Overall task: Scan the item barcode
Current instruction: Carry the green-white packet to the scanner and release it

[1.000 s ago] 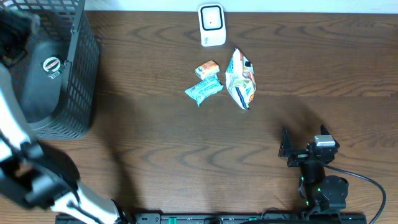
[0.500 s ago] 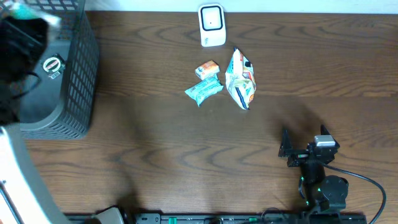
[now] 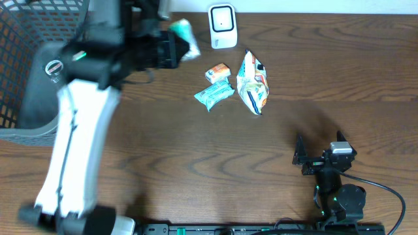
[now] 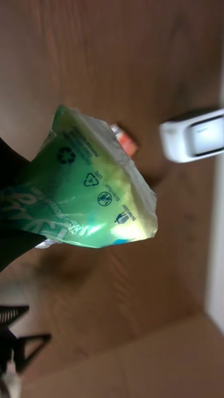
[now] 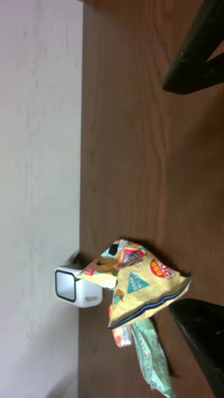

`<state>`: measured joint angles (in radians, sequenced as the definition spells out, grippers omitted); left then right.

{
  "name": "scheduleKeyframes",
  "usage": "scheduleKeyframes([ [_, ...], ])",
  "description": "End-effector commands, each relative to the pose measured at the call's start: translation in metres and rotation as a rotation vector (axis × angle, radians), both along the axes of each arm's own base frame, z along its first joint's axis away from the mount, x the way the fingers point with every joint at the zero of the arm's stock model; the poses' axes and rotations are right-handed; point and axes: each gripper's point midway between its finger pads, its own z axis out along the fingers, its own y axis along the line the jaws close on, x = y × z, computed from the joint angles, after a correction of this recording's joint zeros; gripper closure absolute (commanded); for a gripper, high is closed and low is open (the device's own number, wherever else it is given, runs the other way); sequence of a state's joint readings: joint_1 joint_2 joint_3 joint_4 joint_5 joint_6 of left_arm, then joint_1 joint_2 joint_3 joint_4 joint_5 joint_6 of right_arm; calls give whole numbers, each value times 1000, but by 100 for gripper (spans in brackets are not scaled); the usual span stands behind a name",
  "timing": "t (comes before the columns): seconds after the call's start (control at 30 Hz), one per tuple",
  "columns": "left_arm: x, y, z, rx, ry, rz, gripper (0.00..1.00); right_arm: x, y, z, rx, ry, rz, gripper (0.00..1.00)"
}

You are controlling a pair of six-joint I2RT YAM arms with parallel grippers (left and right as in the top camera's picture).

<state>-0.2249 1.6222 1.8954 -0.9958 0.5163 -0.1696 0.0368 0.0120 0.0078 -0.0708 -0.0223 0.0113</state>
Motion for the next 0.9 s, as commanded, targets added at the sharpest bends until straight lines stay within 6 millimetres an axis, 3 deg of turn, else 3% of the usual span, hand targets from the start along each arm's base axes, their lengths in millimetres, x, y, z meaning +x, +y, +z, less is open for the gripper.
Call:
scheduleKeyframes([
  [0.0,21,-33,-72,74,148,-48,92,0,0,-1,10,1,-2,1],
  [0.27,46,-99,-181,89,317,-116,92,0,0,-1,10,1,-2,1],
  [0.33,49,-111,-197,81,342,-107,91,0,0,-1,10,1,-2,1],
  [0.37,48,-116,-205,82,358,-107,87,0,0,-1,10,1,-2,1],
  [0.43,42,-126,-221,98,387,-127,59,0,0,-1,10,1,-2,1],
  [0.47,40,-128,-224,102,394,-132,55,0,0,-1,10,1,-2,1],
  [0.57,39,-130,-226,105,397,-137,36,0,0,-1,10,1,-2,1],
  [0.63,41,-129,-221,99,384,-134,29,0,0,-1,10,1,-2,1],
  [0.73,50,-120,-203,79,350,-112,28,0,0,-1,10,1,-2,1],
  [0.87,66,-96,-152,32,252,-60,28,0,0,-1,10,1,-2,1],
])
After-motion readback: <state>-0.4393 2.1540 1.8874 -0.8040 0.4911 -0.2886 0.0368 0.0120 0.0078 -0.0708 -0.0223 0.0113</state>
